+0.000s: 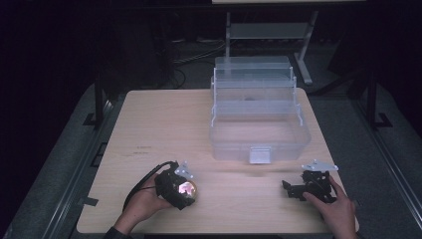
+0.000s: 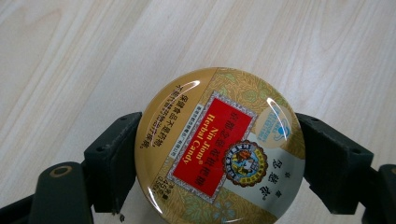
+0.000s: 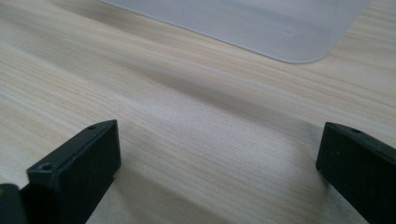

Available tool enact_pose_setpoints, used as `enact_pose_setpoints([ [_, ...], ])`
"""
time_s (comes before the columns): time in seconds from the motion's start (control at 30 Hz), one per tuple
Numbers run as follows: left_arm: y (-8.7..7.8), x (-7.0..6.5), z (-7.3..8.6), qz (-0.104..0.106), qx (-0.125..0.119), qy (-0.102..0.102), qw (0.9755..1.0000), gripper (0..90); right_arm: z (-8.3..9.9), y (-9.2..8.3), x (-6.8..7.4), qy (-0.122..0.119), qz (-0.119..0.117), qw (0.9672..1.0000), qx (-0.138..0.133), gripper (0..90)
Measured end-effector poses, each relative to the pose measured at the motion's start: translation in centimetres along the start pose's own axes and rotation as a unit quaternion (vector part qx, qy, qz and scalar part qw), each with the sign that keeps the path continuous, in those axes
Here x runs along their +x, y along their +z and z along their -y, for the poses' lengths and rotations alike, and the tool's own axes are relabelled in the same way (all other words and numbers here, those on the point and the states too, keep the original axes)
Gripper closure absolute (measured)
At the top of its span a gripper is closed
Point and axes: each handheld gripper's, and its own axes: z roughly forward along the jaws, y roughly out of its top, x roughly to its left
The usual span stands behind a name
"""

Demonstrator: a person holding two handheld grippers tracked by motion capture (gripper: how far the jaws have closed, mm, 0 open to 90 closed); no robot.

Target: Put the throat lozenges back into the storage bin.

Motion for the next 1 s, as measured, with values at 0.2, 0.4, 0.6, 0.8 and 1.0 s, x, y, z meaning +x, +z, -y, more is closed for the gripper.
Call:
enact_pose_setpoints([
  [0.2, -0.4, 0.1, -0.5, 0.002, -0.002, 0.003, 1.0, 19.7, 0.0, 0.0, 0.0, 0.0, 0.0, 1.0, 0.0, 0.0],
  [0.4, -0.8, 0.4, -0.8, 0.006, -0.002, 0.003, 1.0, 19.8, 0.0, 0.0, 0.0, 0.0, 0.0, 1.0, 0.0, 0.0],
  [0.6, -1.1, 0.7, -1.3, 0.005, 0.001, 0.01, 0.9999, 19.8, 0.0, 0.0, 0.0, 0.0, 0.0, 1.0, 0.0, 0.0],
  [0.8, -1.6, 0.8, -2.2, 0.004, -0.006, 0.012, 0.9999, 19.7, 0.0, 0.0, 0.0, 0.0, 0.0, 1.0, 0.0, 0.0],
  [1.0, -1.9, 1.1, -2.8, 0.001, -0.007, 0.012, 0.9999, 19.7, 0.0, 0.0, 0.0, 0.0, 0.0, 1.0, 0.0, 0.0],
])
